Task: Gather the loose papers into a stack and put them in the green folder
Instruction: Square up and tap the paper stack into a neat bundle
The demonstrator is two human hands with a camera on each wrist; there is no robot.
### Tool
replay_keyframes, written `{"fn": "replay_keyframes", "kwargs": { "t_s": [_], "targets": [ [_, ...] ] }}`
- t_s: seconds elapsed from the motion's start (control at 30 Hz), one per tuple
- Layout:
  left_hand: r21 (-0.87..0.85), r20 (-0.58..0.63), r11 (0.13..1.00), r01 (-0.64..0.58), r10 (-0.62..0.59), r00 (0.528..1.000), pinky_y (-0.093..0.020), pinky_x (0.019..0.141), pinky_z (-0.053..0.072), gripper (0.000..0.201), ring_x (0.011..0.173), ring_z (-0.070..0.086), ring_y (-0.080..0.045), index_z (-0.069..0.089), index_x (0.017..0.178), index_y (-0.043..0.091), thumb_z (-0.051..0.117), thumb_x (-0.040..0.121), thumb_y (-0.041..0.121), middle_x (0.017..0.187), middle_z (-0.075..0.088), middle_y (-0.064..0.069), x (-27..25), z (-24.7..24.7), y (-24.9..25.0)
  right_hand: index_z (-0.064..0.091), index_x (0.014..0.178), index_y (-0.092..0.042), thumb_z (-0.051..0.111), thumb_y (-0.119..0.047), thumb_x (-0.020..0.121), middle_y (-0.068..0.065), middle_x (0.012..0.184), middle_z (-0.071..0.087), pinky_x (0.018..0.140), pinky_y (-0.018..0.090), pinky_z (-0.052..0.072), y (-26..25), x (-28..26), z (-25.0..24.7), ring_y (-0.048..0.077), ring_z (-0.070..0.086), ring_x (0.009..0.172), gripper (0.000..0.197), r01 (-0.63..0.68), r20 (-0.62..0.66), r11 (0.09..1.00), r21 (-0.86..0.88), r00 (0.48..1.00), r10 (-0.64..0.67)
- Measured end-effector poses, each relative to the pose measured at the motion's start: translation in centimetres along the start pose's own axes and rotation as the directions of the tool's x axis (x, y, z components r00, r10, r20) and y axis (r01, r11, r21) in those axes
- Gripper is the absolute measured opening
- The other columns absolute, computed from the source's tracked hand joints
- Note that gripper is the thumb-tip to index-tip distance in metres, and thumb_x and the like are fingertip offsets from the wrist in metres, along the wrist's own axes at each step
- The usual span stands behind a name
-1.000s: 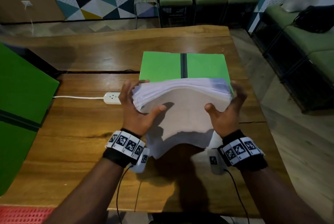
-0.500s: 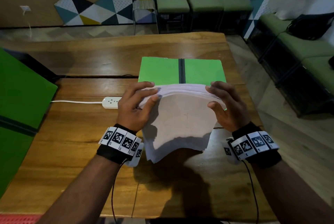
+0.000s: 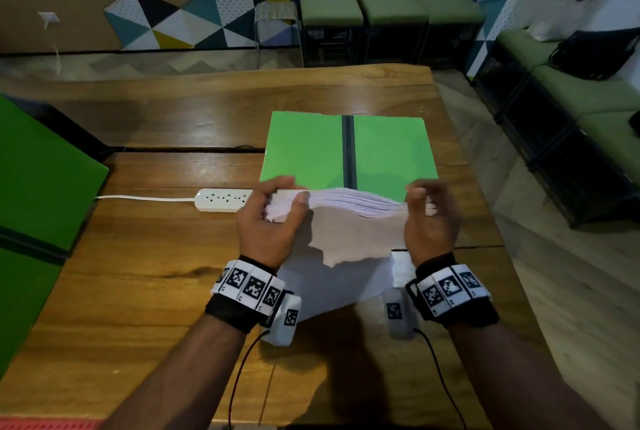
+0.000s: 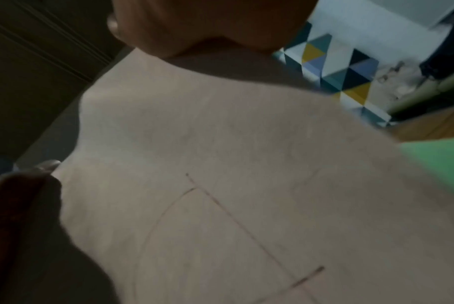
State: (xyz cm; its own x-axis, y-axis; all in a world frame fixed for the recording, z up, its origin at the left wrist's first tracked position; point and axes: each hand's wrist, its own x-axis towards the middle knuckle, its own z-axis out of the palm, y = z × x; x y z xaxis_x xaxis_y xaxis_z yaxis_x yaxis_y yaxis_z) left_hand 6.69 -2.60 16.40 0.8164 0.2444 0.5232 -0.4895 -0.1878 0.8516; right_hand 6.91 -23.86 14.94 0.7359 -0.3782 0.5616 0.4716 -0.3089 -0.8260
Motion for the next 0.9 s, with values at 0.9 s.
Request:
{"fn": "replay_keyframes", "kwargs": {
  "t_s": [0.9],
  "targets": [
    [0.073, 0.046, 0.972, -0.222, 0.219, 0.975, -0.032, 0.079, 0.057, 0.027, 0.091, 0.069, -0.010, 0.063, 0.094, 0.020, 0.081, 0.074, 0.014, 0.096, 0.069, 0.008, 2.7, 0.6, 0.9, 0.056, 0.057, 0.000, 0.057, -0.033, 0.092, 0.009, 0.048, 0.048, 0.042, 0.034, 0.035, -2.7, 3.2, 2.9, 0.021, 0.045, 0.048, 0.049, 0.028, -0.232, 0.962, -0.271, 0.968, -0.094]
  ]
}}
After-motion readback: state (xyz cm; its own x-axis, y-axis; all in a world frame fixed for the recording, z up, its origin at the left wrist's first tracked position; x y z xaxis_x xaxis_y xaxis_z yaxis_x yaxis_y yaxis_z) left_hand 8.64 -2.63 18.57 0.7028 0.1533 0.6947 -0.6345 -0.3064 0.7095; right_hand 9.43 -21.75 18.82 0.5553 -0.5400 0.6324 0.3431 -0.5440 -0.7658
